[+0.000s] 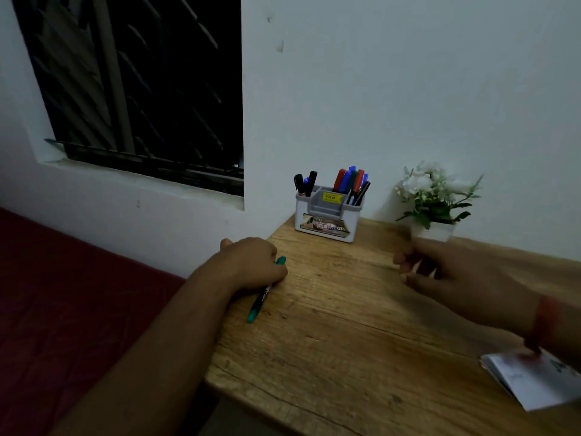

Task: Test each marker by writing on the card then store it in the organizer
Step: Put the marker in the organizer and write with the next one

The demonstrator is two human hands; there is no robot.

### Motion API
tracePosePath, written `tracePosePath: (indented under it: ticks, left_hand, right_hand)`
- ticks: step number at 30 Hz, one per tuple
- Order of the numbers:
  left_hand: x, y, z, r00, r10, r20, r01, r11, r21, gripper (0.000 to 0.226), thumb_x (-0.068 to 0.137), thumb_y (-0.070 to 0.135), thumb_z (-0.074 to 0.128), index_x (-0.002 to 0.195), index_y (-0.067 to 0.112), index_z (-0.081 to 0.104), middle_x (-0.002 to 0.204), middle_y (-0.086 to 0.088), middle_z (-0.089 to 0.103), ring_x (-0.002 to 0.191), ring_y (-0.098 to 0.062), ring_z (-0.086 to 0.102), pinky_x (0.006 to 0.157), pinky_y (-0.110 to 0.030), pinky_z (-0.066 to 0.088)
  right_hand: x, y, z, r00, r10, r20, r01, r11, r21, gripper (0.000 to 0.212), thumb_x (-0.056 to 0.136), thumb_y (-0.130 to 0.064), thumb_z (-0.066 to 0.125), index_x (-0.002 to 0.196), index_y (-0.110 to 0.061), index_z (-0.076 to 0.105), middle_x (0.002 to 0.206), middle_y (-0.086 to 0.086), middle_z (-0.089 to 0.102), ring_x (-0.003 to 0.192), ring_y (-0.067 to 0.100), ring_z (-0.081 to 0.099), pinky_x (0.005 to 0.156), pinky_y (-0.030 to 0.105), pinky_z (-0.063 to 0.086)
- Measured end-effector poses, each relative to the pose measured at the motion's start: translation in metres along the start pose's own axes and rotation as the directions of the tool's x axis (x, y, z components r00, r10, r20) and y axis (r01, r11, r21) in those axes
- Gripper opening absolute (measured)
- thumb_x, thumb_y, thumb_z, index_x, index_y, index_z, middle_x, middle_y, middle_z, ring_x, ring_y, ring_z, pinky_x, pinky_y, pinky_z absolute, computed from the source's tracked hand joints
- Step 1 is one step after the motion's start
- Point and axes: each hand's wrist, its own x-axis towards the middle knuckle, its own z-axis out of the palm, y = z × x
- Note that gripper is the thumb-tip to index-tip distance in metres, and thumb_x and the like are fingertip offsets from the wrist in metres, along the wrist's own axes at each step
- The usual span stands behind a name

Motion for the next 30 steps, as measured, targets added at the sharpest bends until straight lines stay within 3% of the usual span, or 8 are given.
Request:
tracePosePath:
  ticks: [6, 12, 15, 18, 22, 25, 27, 30]
  left_hand:
    - [-0.009, 0.045, 0.003, 0.986, 0.049, -0.160, -0.091, 0.959, -0.268, 0.020, 0.083, 0.035, 0.062, 0.074, 0.019, 0.053, 0.075, -0.002, 0.060, 0.072, -0.019, 0.058, 0.064, -0.035, 0.046]
    - [-0.003, 0.124, 0.007, 0.965, 0.105, -0.239, -0.224, 0.805, -0.550, 0.022, 0.084, 0.030, 0.071, 0.085, 0.014, 0.055, 0.071, -0.002, 0.058, 0.067, -0.016, 0.056, 0.065, -0.033, 0.047]
    - [0.006, 0.170, 0.009, 0.969, 0.143, -0.201, -0.245, 0.649, -0.720, 0.023, 0.090, 0.028, 0.068, 0.109, 0.022, 0.056, 0.078, -0.013, 0.062, 0.071, -0.025, 0.063, 0.067, -0.035, 0.053]
    - [0.013, 0.223, 0.012, 0.977, 0.140, -0.160, -0.207, 0.470, -0.858, 0.044, 0.094, 0.013, 0.064, 0.134, 0.025, 0.051, 0.089, -0.018, 0.064, 0.070, -0.023, 0.068, 0.073, -0.033, 0.061]
    - [0.021, 0.276, 0.023, 0.989, 0.133, -0.068, -0.093, 0.190, -0.977, 0.025, 0.095, 0.006, 0.061, 0.117, 0.017, 0.057, 0.098, -0.015, 0.070, 0.070, -0.021, 0.073, 0.071, -0.031, 0.061]
    - [0.022, 0.291, 0.044, 0.986, 0.152, -0.061, -0.066, 0.030, -0.997, 0.012, 0.097, 0.013, 0.060, 0.107, 0.007, 0.055, 0.090, -0.016, 0.072, 0.068, -0.023, 0.072, 0.071, -0.032, 0.059]
    - [0.021, 0.289, 0.054, 0.987, 0.148, -0.063, -0.070, 0.048, -0.996, 0.019, 0.098, 0.019, 0.059, 0.107, 0.002, 0.055, 0.086, -0.014, 0.074, 0.069, -0.021, 0.072, 0.075, -0.031, 0.059]
    - [0.018, 0.271, 0.056, 0.974, 0.209, -0.086, -0.128, 0.193, -0.973, 0.022, 0.097, 0.025, 0.058, 0.105, 0.004, 0.061, 0.086, -0.011, 0.074, 0.074, -0.019, 0.069, 0.078, -0.030, 0.059]
  right_hand:
    - [-0.048, 0.024, -0.017, 0.997, 0.017, -0.072, -0.012, 0.998, 0.068, 0.022, 0.091, -0.020, 0.072, 0.100, -0.038, 0.064, 0.090, -0.016, 0.066, 0.088, 0.004, 0.063, 0.067, 0.017, 0.051]
    - [-0.079, 0.042, -0.042, 0.993, 0.054, -0.102, -0.044, 0.994, 0.098, 0.020, 0.092, -0.018, 0.070, 0.102, -0.034, 0.064, 0.091, -0.017, 0.067, 0.090, 0.000, 0.062, 0.071, 0.019, 0.051]
    - [-0.090, 0.052, -0.050, 0.993, 0.068, -0.100, -0.056, 0.992, 0.113, 0.018, 0.094, -0.023, 0.068, 0.107, -0.035, 0.062, 0.094, -0.016, 0.067, 0.092, -0.002, 0.061, 0.073, 0.015, 0.049]
    - [-0.101, 0.066, -0.050, 0.979, 0.114, -0.166, -0.078, 0.974, 0.212, 0.021, 0.094, -0.033, 0.067, 0.113, -0.035, 0.060, 0.101, -0.014, 0.067, 0.093, -0.003, 0.062, 0.075, 0.014, 0.050]
    - [-0.107, 0.085, -0.045, 0.965, 0.185, -0.189, -0.140, 0.964, 0.226, 0.034, 0.092, -0.040, 0.068, 0.123, -0.041, 0.053, 0.108, -0.022, 0.060, 0.097, -0.006, 0.060, 0.082, 0.017, 0.052]
    - [-0.106, 0.103, -0.046, 0.929, 0.198, -0.313, -0.123, 0.962, 0.244, 0.025, 0.092, -0.023, 0.071, 0.115, -0.028, 0.064, 0.099, -0.014, 0.066, 0.089, 0.003, 0.065, 0.080, 0.028, 0.054]
    - [-0.104, 0.111, -0.048, 0.894, 0.272, -0.355, -0.121, 0.911, 0.395, 0.016, 0.090, -0.010, 0.071, 0.105, -0.016, 0.070, 0.086, -0.005, 0.071, 0.076, 0.010, 0.069, 0.072, 0.033, 0.057]
    - [-0.105, 0.111, -0.056, 0.855, 0.381, -0.351, -0.027, 0.709, 0.705, 0.008, 0.089, 0.000, 0.071, 0.096, -0.003, 0.069, 0.076, 0.007, 0.072, 0.069, 0.013, 0.069, 0.068, 0.027, 0.058]
